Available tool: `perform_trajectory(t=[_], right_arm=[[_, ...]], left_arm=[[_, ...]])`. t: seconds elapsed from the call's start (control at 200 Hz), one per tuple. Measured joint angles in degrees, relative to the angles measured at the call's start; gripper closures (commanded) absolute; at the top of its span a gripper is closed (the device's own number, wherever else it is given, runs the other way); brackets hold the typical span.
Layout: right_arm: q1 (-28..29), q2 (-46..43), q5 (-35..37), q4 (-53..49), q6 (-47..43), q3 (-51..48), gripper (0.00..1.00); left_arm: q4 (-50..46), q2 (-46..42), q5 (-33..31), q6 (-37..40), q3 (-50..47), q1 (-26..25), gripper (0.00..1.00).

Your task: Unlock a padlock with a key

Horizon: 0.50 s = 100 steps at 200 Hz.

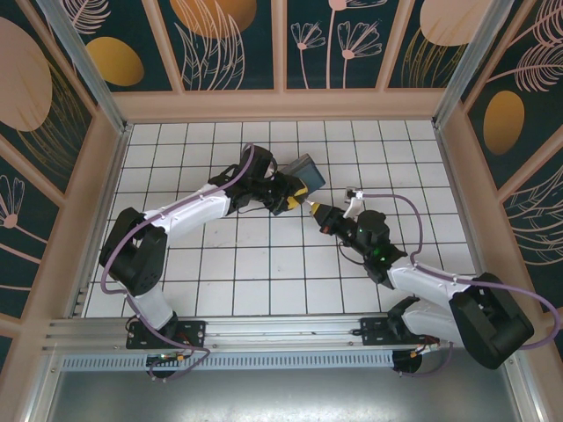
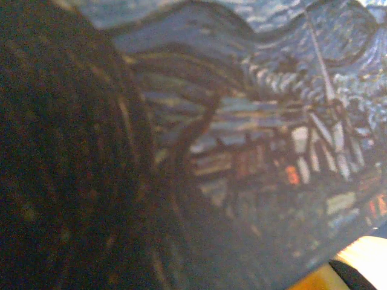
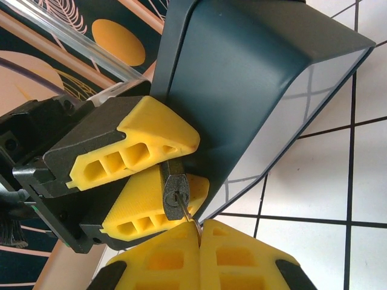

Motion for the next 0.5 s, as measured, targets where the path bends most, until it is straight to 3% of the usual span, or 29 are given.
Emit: perform_trajectory(t=[0.5], right_arm=[[-0.2, 3.9, -1.0, 5.2, 0.2, 0.6, 1.0]], left_arm=[[0.8, -0.4, -1.0, -0.9, -0.1, 0.3, 0.75]])
